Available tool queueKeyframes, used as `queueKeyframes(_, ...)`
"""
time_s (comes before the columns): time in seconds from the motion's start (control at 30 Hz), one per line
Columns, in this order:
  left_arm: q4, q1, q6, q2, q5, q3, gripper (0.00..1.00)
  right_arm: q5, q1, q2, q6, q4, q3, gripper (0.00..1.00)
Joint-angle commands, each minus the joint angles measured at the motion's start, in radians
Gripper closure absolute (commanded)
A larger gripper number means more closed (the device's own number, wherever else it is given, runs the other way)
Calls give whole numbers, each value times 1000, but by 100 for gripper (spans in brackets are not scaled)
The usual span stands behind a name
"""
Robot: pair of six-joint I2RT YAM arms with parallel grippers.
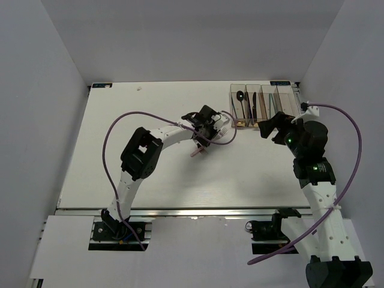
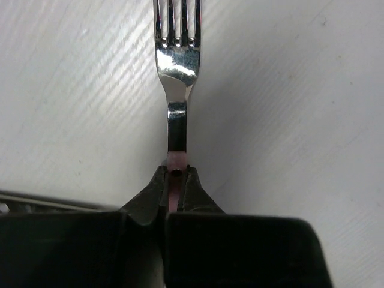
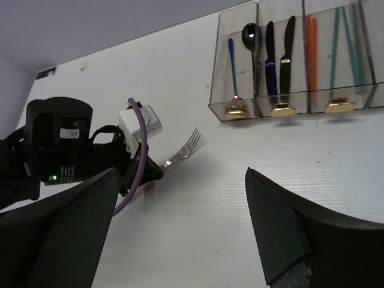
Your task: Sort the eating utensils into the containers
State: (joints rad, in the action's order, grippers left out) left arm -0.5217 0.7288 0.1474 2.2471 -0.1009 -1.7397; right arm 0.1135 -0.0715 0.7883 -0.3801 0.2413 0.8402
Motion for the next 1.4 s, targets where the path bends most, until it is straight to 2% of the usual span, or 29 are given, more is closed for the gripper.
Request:
queueKeyframes(0.0, 135, 0, -84, -176, 1, 66, 100, 92, 4, -24, -88, -109, -44, 11)
queueKeyframes(0.13, 206, 0, -134, -265, 36, 88, 100, 175, 4, -17, -181, -200, -84, 11)
queueKeyframes(0.27, 256, 0, -202, -357, 34, 109, 100, 245, 4, -3, -381, -447, -214, 11)
queueKeyframes(0.37, 385, 0, -276, -455, -39, 212, 100, 272, -4, 17, -502, -588, -326, 11)
queueKeyframes(0.4, 475, 0, -302, -481, -72, 285, 100, 252, -10, 22, -549, -659, -343, 11)
queueKeyframes(0.47, 622, 0, -382, -553, -108, 357, 100, 226, -31, 49, -566, -689, -357, 15)
queueKeyframes(0.53, 690, 0, -431, -587, -151, 431, 100, 213, -50, 86, -571, -727, -351, 21)
queueKeyframes(0.77, 761, 18, -516, -620, -166, 476, 100, 138, -201, 137, -490, -751, -291, 40)
queueKeyframes(0.87, 776, 21, -534, -621, -194, 477, 100, 86, -263, 183, -447, -726, -247, 42)
queueKeyframes(1.1, 775, 27, -543, -627, -226, 479, 100, 78, -295, 296, -384, -744, -167, 47)
queueKeyframes(1.37, 775, 29, -539, -610, -224, 499, 100, 9, -306, 238, -338, -709, -138, 49)
